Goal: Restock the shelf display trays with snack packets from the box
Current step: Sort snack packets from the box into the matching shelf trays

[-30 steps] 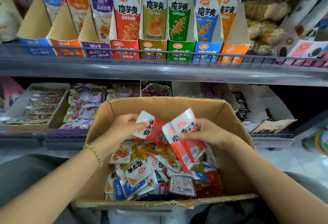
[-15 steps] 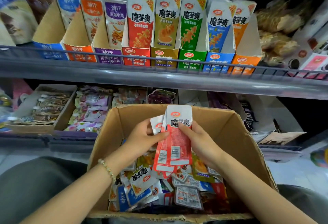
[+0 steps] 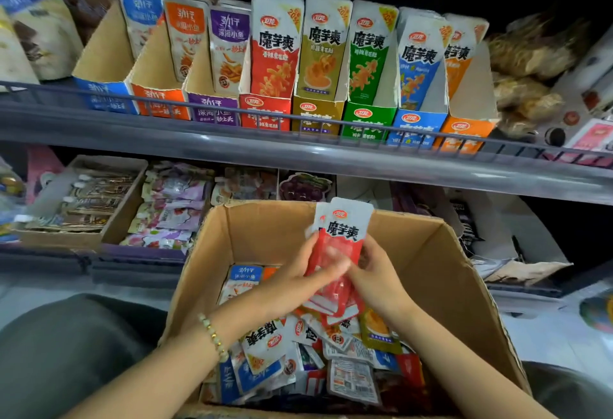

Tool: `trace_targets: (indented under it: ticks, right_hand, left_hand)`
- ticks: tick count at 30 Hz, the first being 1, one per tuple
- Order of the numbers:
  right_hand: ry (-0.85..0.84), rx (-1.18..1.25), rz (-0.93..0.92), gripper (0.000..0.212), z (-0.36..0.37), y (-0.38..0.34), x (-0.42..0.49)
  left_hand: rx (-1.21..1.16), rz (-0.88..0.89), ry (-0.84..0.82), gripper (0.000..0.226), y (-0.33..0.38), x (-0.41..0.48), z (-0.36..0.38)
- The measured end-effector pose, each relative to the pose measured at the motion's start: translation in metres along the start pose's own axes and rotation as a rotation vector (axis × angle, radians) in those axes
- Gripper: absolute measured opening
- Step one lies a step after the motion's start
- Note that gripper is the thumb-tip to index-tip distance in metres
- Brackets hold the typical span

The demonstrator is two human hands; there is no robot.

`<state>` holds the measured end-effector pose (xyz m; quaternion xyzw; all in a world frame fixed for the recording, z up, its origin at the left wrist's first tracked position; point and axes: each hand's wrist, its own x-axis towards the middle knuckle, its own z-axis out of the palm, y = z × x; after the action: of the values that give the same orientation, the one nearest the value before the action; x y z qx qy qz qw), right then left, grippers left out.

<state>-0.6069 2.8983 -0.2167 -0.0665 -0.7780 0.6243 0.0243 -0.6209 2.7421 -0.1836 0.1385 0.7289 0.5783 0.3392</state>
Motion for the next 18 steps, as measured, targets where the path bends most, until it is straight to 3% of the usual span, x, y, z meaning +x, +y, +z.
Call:
trace_targets:
  ticks: [2,5,8,11,12,15,18]
  right_hand:
    - [-0.120,0.031,0.035,0.033,0.004,-0.005,-0.003]
    - [-0.238,0.074,0.115,0.049,0.000,-0.011,-0.005]
    - [-0.135,0.067,0.050,0.033,-0.002,-0.012,-0.004]
    - [-0.089,0.224,0.167,0.067,-0.002,-0.008,-0.004]
    - [-0.116,0.298,0.215,0.067,-0.002,-0.008,-0.005]
    - [-0.170,0.468,0.223,0.040,0.001,-0.013,-0.006]
    - [-0.114,0.577,0.215,0.032,0.009,-0.012,-0.007]
  left_hand:
    - [-0.037,0.020,-0.034,0.073,-0.002,0.001,0.001]
    - [-0.099,-0.009,0.066,0.063,-0.010,0.005,-0.007]
    - [-0.321,-0.095,0.173,0.034,-0.010,0.007,-0.012]
    - [-0.469,-0.076,0.151,0.026,-0.007,0.008,-0.013]
    - [-0.485,-0.059,0.134,0.023,-0.006,0.007,-0.013]
    - [-0.445,-0.003,0.109,0.018,-0.008,0.008,-0.010]
    - [-0.171,0.088,0.136,0.028,-0.010,0.009,-0.007]
